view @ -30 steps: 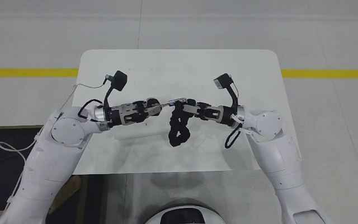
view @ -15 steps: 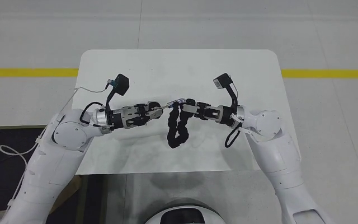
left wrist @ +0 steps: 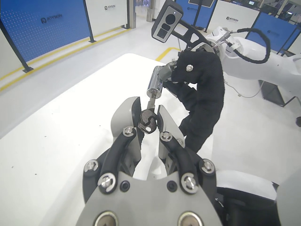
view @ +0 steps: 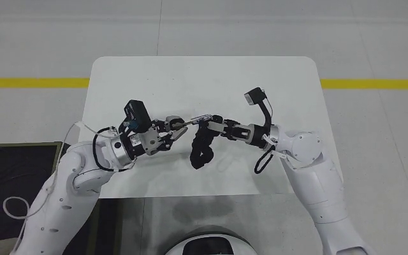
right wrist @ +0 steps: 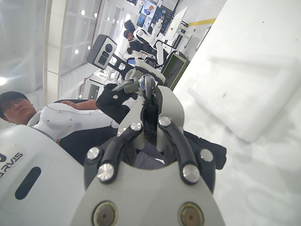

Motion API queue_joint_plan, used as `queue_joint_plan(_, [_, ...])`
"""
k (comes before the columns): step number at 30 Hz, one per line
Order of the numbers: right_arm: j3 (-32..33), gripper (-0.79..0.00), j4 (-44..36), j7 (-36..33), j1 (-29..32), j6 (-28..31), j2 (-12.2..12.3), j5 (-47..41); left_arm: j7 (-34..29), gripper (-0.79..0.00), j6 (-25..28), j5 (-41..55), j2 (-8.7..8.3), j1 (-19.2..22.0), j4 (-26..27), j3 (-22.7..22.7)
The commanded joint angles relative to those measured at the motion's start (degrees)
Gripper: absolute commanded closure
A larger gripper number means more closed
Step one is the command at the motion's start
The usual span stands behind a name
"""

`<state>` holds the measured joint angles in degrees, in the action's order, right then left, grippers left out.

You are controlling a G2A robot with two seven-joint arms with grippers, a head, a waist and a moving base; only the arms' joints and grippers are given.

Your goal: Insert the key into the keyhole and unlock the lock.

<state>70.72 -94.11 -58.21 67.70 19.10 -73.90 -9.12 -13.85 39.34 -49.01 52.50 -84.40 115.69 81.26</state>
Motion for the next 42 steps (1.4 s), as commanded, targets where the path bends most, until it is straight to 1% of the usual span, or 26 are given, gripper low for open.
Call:
queue_joint_plan(1, [-0.2, 0.0, 0.1, 0.0, -0.1, 0.0, 0.0, -0.1, 2.6, 0.0, 0.5, -1.4, 0.18, -0.7, -0.4, -0.1])
queue_joint_plan(3, [-0.3, 0.0, 0.2, 0.0, -0.2, 0.1, 0.1, -0.1, 3.7, 0.0, 0.3, -2.0, 0.33, -1.1, -0.8, 0.0])
queue_joint_plan(5, [-0.4, 0.0, 0.3, -0.1, -0.2, 0.0, 0.2, -0.1, 3.3, 0.0, 1.1, -0.8, 0.43, -1.2, -1.3, -0.3])
queue_joint_plan(7, [-0.4, 0.0, 0.3, -0.2, -0.2, 0.0, 0.3, -0.1, 2.6, 0.0, 2.1, 3.7, 0.57, -1.1, -2.6, -0.6])
queue_joint_plan(8, [-0.4, 0.0, 0.3, -0.2, -0.2, 0.0, 0.3, -0.1, 1.9, -0.339, 2.4, 5.3, 0.58, -0.9, -3.0, -0.6])
queue_joint_plan(9, [-0.4, 0.0, 0.2, -0.3, -0.2, -0.1, 0.4, -0.2, 0.5, -0.785, 2.9, 8.1, 0.59, -0.4, -3.6, -0.5])
queue_joint_plan(13, [-0.3, 0.0, 0.0, -0.8, 0.0, -0.1, 0.6, -1.1, -3.9, -0.785, 4.8, 19.5, 0.59, 0.6, -5.8, -1.3])
queue_joint_plan(14, [-0.3, 0.0, 0.0, -0.9, 0.0, -0.1, 0.6, -1.5, -6.4, -0.785, 4.9, 23.9, 0.49, 1.4, -6.8, -1.3])
queue_joint_plan(16, [-0.2, 0.0, 0.0, -0.8, 0.2, 0.1, 0.7, -1.4, -8.9, -0.785, 4.8, 27.1, 0.37, 2.4, -7.8, -0.8])
queue_joint_plan(19, [-0.2, 0.0, 0.1, -0.7, 0.3, 0.0, 0.8, -1.6, -13.0, -0.785, 5.4, 39.0, 0.36, 3.0, -10.8, -2.2])
queue_joint_plan(20, [-0.2, 0.0, 0.1, -0.7, 0.4, 0.0, 0.9, -1.7, -15.2, -0.785, 5.0, 44.1, 0.3, 3.5, -12.1, -2.7])
queue_joint_plan(21, [-0.1, 0.0, 0.1, -0.7, 0.5, 0.1, 0.9, -2.2, -18.4, -0.785, 3.2, 50.6, 0.2, 4.3, -14.0, -3.2])
queue_joint_plan(23, [0.0, 0.0, -0.2, -0.8, 0.7, 0.1, 1.0, -2.4, -23.2, -0.785, 1.9, 56.6, 0.08, 5.7, -15.3, -3.7])
queue_joint_plan(28, [0.2, 0.0, -0.8, -1.4, 0.7, -0.3, 1.2, -3.4, -23.2, -0.785, 1.9, 56.6, 0.08, 5.7, -15.3, -3.7])
queue_joint_plan(33, [0.4, 0.0, -1.0, -0.3, 0.7, 0.0, 1.3, -3.4, -23.2, -0.785, 1.9, 56.6, 0.08, 5.7, -15.3, -3.7])
queue_joint_plan(34, [0.4, 0.0, -1.0, -0.1, 0.7, -0.1, 1.3, -3.4, -23.4, -0.785, 0.9, 58.0, 0.15, 4.6, -14.9, -4.3])
queue_joint_plan(35, [0.4, 0.0, -0.9, 0.2, 0.6, -0.2, 1.3, -3.5, -26.1, -0.785, -3.8, 64.3, 0.19, 3.5, -14.2, -5.6])
queue_joint_plan(36, [0.4, 0.0, -0.7, 0.5, 0.5, -0.3, 1.3, -3.5, -29.6, -0.785, -8.2, 70.4, 0.14, 3.7, -14.1, -6.1])
queue_joint_plan(37, [0.3, 0.0, -0.7, 0.7, 0.5, -0.3, 1.3, -3.4, -31.9, -0.785, -10.6, 74.1, 0.11, 4.2, -14.4, -6.0])
queue_joint_plan(38, [0.3, 0.0, -0.7, 1.1, 0.6, -0.3, 1.3, -3.1, -36.4, -0.785, -14.1, 80.7, 0.11, 5.0, -15.2, -6.0])
queue_joint_plan(39, [0.4, 0.0, -0.8, 1.5, 0.6, -0.3, 1.4, -2.7, -40.1, -0.73, -15.9, 84.8, 0.16, 5.5, -15.9, -6.3])
queue_joint_plan(40, [0.4, 0.0, -0.9, 2.0, 0.7, -0.4, 1.4, -2.1, -43.2, -0.702, -17.4, 88.2, 0.25, 6.0, -16.8, -6.7])
queue_joint_plan(41, [0.3, 0.0, -1.0, 2.4, 0.7, -0.4, 1.4, -1.5, -45.1, -0.64, -18.0, 91.6, 0.44, 6.4, -17.6, -6.9])
queue_joint_plan(42, [0.2, 0.0, -1.0, 2.6, 0.7, -0.3, 1.4, -1.3, -46.9, -0.523, -18.3, 93.9, 0.62, 6.7, -18.5, -7.2])
